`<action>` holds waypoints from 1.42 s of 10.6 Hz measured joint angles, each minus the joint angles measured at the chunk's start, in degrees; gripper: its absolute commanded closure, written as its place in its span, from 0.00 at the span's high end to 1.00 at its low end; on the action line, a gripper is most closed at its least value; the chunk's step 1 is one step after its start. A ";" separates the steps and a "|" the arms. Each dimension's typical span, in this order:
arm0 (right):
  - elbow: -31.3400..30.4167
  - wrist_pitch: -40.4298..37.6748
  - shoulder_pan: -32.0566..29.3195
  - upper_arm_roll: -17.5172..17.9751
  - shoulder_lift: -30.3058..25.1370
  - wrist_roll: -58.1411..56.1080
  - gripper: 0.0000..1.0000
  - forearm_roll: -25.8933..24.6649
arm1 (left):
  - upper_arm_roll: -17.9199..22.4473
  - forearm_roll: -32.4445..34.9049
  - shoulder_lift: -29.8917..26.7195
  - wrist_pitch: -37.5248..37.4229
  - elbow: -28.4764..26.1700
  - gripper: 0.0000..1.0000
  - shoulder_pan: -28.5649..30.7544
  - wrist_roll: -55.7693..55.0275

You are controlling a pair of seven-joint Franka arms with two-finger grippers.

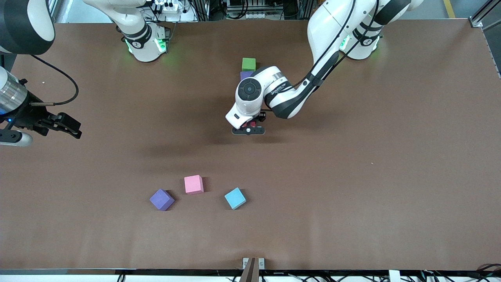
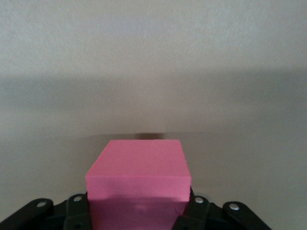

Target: Arrange blocks into number 1

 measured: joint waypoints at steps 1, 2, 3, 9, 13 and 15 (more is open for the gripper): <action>0.00 0.00 0.00 0.00 0.03 -0.01 1.00 0.01 | 0.00 0.00 0.15 0.00 -0.45 0.00 -0.17 -0.01; 0.00 0.00 0.00 0.00 0.07 -0.03 1.00 0.03 | 0.00 0.00 0.24 0.00 -0.90 0.00 -0.27 -0.02; 0.00 0.00 0.00 0.00 0.12 -0.04 1.00 0.04 | 0.00 0.00 0.29 0.00 -1.23 0.00 -0.35 -0.02; 0.00 0.00 0.00 0.01 0.21 -0.13 1.00 0.06 | 0.03 0.00 0.24 0.37 -1.75 1.00 -0.39 -2.89; 0.00 0.03 0.01 0.04 0.21 -0.14 1.00 0.07 | 0.30 -0.64 -5.44 0.65 0.81 1.00 5.05 -3.19; 0.35 0.05 0.02 0.06 0.21 -0.14 1.00 0.08 | 0.58 -1.36 -12.50 -2.00 0.96 1.00 10.94 -3.19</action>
